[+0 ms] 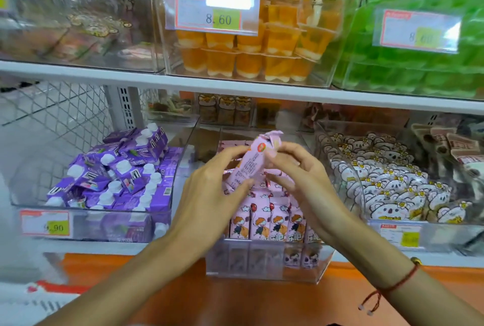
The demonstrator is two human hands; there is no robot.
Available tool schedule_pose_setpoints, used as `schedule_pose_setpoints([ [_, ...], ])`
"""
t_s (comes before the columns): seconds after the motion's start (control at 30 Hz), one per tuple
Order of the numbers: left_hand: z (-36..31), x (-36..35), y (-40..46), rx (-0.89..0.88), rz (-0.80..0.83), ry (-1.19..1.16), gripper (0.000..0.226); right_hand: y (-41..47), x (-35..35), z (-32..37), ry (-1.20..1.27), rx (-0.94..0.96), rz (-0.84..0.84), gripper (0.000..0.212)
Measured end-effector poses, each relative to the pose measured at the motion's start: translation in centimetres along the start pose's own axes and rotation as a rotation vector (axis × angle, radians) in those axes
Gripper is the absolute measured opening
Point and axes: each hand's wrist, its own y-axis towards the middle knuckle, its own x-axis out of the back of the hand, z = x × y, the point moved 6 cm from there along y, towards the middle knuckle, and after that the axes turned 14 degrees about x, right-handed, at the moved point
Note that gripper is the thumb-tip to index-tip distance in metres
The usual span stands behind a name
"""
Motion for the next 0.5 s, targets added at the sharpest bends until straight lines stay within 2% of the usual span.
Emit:
schedule_pose_setpoints([
  [0.1,0.3,-0.5,-0.2,0.080,0.114,-0.208,0.047,-0.3,-0.3,0.7,-0.060,0.035,0.101,0.029],
  [0.2,-0.2,-0.8,-0.7,0.061,0.162,-0.251,0.038,-0.5,-0.4,1.4,-0.148,0.091,0.117,0.028],
  [0.33,-0.7,-0.2,-0.9,0.020,0.051,-0.176,0.040,-0.9,-0.3,2.8,-0.223,0.258,0.049,0.031],
  [0.5,-1.3,1.1,-0.7,-0.045,-0.104,-0.255,0.045,-1.9,-1.8,4.5,-0.405,0.527,0.151,0.033],
])
